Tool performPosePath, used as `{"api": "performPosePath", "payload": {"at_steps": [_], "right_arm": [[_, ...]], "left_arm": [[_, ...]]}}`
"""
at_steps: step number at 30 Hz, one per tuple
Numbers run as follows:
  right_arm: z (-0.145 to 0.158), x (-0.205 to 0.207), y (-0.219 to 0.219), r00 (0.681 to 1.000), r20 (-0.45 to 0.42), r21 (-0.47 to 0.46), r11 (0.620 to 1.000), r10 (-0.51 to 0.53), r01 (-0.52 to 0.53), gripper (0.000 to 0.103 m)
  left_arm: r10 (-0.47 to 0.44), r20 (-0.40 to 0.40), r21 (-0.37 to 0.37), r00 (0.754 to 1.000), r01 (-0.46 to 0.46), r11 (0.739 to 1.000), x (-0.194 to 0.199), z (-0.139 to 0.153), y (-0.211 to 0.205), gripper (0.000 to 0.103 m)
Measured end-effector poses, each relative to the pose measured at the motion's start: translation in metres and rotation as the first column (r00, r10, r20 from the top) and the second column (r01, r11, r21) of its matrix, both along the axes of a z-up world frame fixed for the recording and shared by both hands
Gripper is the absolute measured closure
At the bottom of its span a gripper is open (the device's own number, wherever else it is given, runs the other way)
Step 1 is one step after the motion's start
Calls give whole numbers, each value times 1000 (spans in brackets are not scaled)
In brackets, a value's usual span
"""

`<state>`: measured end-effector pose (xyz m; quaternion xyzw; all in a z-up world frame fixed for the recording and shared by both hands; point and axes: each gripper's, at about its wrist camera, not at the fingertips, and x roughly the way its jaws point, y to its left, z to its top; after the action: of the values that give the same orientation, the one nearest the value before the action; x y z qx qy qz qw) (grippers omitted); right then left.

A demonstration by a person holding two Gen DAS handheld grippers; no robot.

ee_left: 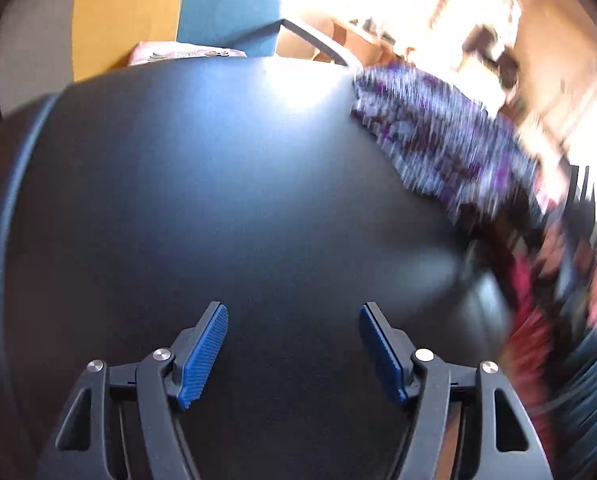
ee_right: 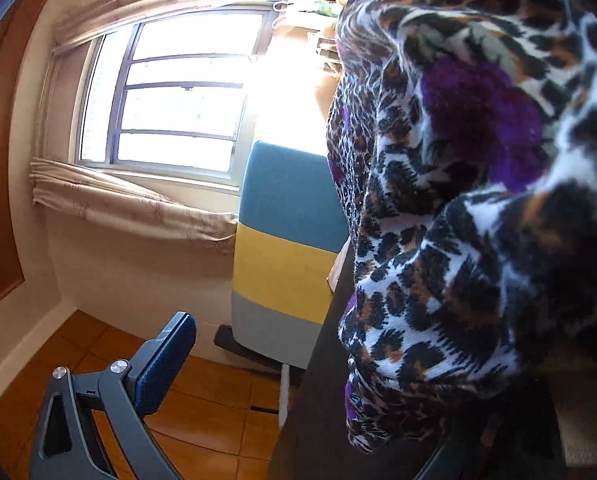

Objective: Fold clothes

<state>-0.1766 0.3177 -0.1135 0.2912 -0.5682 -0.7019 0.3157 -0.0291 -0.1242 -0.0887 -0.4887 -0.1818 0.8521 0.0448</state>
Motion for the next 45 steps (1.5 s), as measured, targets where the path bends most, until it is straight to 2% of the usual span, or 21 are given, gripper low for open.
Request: {"api": "performPosePath", "payload": {"at_steps": [4,6,8,10,14,16,18,20,21,23,24,25,26,30,32,36,42,45], "right_arm": [[8,-5,-22,1000,-5,19,1000,14,-14,0],[6,-3,-20,1000,-3,18,999,31,-31,0],[3,0,-17,999,-3,14,999,50,-50,0],[0,2,-12,998,-8,9,998,60,-60,0],[-12,4,1,998,1,-9,998,67,-67,0],[-14,3,2,997,-7,-14,997,82,-82,0],[-13,0,0,994,-19,-7,994,105,-105,0],[-13,-2,-1,991,-31,-1,991,133,-133,0],[-13,-3,-2,989,-37,-3,989,146,-146,0],[-15,-5,-1,985,-47,-12,986,164,-165,0],[-16,-5,0,985,-52,-24,986,165,-166,0],[-17,-6,1,985,-58,-34,986,164,-166,0],[-17,-6,1,984,-63,-43,985,164,-166,0],[-13,-7,0,986,-40,-31,986,163,-165,0],[-4,-5,-1,990,-32,3,991,136,-136,0],[16,0,-14,990,-79,22,993,115,-114,0],[66,18,-64,965,-212,129,983,156,-131,0],[82,35,-107,937,-250,135,967,246,-218,1]], "left_arm": [[-93,-64,8,994,94,996,-33,29,32,34],[-182,-88,-47,979,178,983,-47,39,61,34],[-301,-92,-155,949,285,946,-61,42,101,34],[-394,-70,-221,916,371,902,-73,41,135,34],[-548,-41,-262,835,520,813,-81,29,195,34],[-594,-28,-289,804,562,775,-82,22,219,33],[-612,-1,-331,791,578,746,-85,12,237,33],[-606,30,-375,795,571,730,-93,0,249,33],[-595,44,-384,802,564,731,-98,-6,252,33],[-568,67,-372,820,549,749,-109,-16,253,53],[-552,80,-345,830,543,766,-114,-19,251,86],[-536,84,-310,840,533,787,-117,-21,246,95],[-519,82,-273,851,520,809,-119,-23,241,95],[-469,4,-228,883,457,860,-108,-4,218,97],[-440,-54,-193,897,423,885,-99,14,202,97],[-359,-153,-139,921,340,930,-83,51,164,97],[-204,-239,-74,949,192,979,-62,82,98,97],[-109,-265,-46,958,100,994,-43,92,55,97]]}}
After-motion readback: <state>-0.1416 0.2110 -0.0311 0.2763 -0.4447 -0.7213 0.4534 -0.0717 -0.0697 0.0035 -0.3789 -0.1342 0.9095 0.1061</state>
